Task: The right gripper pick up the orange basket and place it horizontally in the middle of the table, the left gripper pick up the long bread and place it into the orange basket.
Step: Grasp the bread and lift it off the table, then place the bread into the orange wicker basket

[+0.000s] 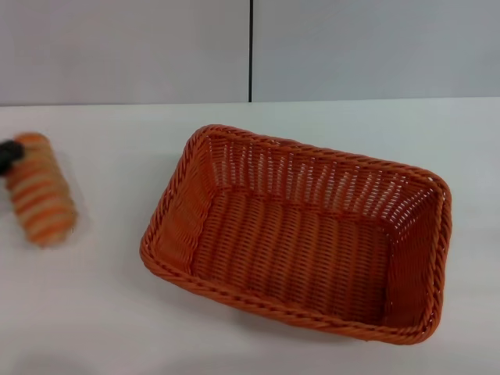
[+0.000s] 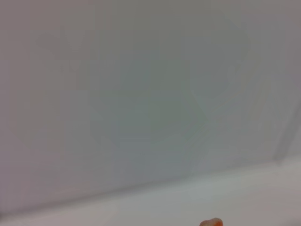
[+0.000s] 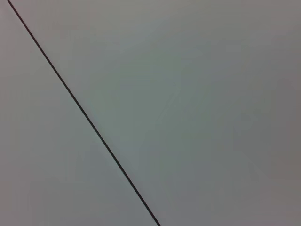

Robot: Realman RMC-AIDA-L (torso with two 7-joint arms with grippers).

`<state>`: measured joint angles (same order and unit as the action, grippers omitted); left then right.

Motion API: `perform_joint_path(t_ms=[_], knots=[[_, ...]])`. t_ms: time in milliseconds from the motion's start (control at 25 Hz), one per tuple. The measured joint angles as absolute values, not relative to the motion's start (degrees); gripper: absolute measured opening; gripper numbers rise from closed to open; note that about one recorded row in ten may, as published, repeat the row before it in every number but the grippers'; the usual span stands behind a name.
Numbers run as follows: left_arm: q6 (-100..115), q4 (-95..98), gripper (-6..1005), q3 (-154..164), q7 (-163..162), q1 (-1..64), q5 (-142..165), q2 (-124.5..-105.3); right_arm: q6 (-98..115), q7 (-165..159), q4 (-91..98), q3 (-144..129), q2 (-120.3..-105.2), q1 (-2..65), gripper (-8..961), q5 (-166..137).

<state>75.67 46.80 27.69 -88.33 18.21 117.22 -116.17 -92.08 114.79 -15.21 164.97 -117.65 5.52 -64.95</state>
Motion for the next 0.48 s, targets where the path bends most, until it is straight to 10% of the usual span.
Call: perform_joint_path(t_ms=[480], knots=[[90.32,45.77,124,23.74,-89.68,20.07,94.34,-117.88,-92.25,114.79,-15.20,165.07,-118.04,5.77,409,-64.82]])
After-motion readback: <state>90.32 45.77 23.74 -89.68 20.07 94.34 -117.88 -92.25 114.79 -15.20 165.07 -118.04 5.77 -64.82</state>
